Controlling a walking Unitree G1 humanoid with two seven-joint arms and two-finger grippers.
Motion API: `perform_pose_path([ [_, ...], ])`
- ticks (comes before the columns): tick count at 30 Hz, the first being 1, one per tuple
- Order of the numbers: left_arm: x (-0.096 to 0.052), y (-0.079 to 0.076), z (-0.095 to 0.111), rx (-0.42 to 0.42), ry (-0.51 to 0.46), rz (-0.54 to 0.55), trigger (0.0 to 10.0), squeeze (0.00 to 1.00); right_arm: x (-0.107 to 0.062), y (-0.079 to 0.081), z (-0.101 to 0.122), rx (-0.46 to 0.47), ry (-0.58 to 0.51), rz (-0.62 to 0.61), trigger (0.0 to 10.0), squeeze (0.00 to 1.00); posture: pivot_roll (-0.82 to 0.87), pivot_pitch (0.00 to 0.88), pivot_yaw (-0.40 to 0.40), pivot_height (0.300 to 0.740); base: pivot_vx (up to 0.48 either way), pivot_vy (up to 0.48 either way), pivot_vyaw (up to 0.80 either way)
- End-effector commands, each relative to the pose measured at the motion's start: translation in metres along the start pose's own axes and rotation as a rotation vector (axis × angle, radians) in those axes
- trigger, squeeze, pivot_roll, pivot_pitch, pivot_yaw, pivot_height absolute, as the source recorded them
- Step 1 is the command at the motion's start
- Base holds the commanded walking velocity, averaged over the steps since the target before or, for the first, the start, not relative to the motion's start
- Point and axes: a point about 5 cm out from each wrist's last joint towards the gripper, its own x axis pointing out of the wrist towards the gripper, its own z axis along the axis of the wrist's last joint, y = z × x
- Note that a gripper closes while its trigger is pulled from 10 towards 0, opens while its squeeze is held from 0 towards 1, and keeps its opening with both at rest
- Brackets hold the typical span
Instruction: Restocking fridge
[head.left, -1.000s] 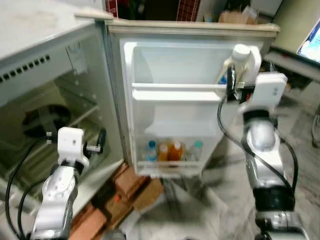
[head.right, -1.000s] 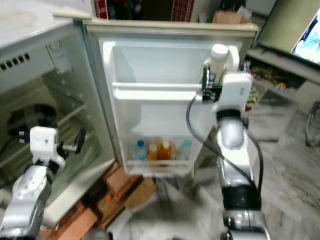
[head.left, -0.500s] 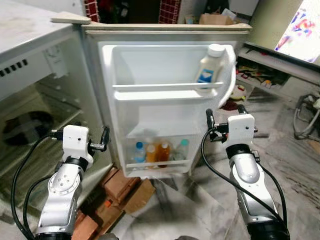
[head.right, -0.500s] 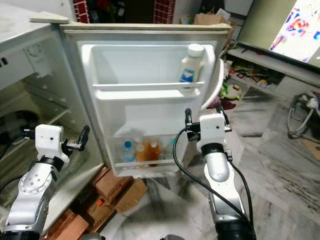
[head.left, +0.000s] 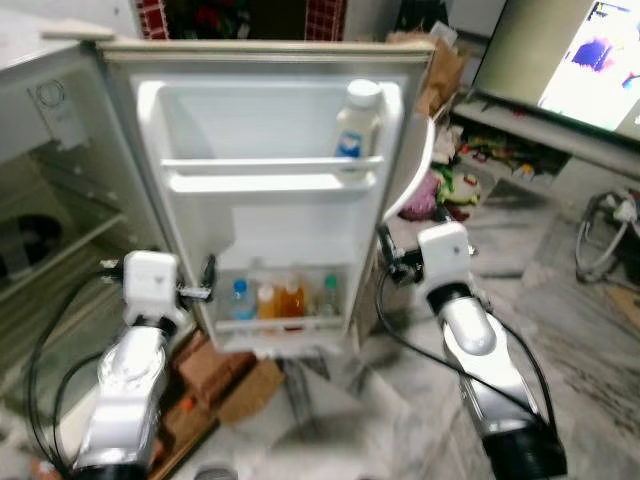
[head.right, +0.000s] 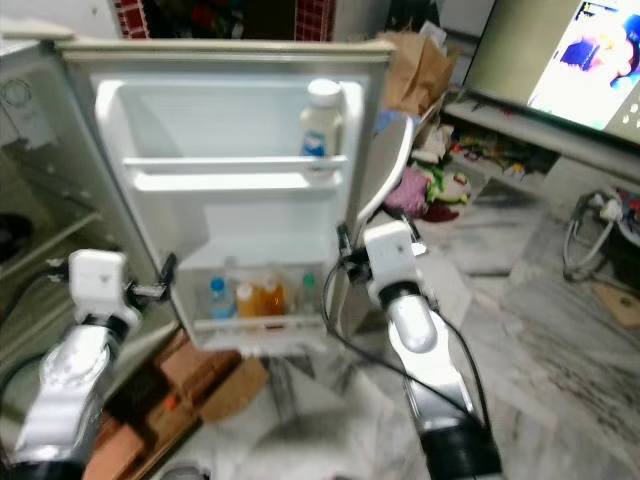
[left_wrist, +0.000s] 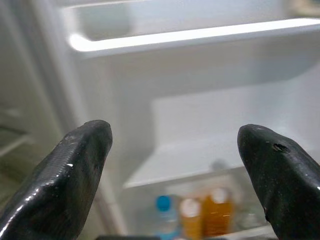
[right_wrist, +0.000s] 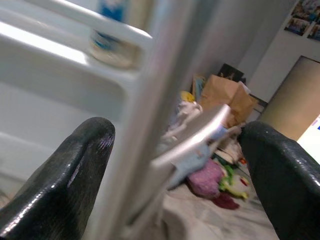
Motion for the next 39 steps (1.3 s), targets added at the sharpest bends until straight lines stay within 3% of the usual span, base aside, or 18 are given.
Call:
perform_pose_path([
  [1,0.0,0.007,0.003,0.022,-0.009,0.015,10.0,0.0,0.004,0.003,0.009,0.014,-0.045,0.019,10.0,0.0,0.1,0.0,-0.057,0.74,0.0,-0.428,0.0],
  [39,0.004,0.008,0.001,0.052,-0.007,0.018,10.0,0.0,0.009,0.006,0.018,0.048,-0.101,0.026,10.0,0.0,0.09,0.007,-0.046,0.74,0.0,-0.357,0.74],
])
